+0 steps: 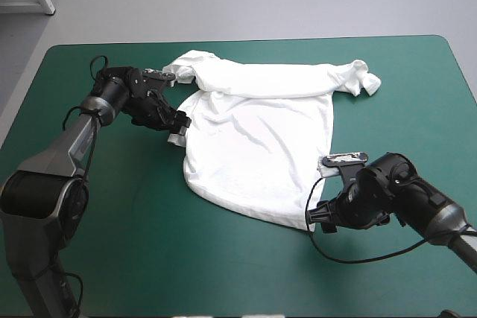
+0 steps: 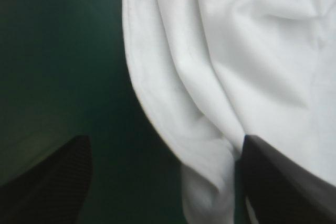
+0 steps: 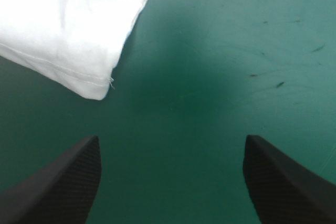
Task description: Fold the cloth
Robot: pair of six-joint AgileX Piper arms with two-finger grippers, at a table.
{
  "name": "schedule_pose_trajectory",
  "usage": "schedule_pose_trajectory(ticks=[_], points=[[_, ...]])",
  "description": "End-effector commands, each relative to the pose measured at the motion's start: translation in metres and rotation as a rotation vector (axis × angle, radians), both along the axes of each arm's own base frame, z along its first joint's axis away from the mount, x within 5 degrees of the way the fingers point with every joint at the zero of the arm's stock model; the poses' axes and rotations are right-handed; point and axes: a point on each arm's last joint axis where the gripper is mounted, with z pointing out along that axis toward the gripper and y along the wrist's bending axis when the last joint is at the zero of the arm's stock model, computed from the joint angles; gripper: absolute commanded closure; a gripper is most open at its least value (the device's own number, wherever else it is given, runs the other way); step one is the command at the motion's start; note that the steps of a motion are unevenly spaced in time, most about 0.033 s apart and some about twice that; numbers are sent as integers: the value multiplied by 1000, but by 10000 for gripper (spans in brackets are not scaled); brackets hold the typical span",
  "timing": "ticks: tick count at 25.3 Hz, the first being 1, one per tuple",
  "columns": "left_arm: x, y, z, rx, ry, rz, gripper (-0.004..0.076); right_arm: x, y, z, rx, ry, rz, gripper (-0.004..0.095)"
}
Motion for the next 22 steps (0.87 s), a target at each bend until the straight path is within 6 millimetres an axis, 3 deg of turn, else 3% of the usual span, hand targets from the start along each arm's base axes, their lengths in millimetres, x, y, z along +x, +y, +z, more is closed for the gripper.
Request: schedule_pose_trajectory(ticks=[1, 8, 12, 13, 17, 22], points=[[5, -6, 12, -64, -69, 24, 187, 1, 1, 13, 51, -77, 2, 212], [14, -8, -26, -52, 35, 23, 288, 5, 4, 14, 85, -121, 8, 216], [12, -8, -29, -47, 70, 17, 429, 8, 12, 16, 159, -149, 31, 244], [11, -8, -30, -46, 79, 15, 526, 13, 15, 12, 167, -156, 34, 279], [11, -7, -30, -39, 83, 12, 704, 24, 23, -5, 150, -111, 28, 305], [12, -8, -29, -40, 68, 15, 731, 47, 44, -51, 150, 6, 13, 305]])
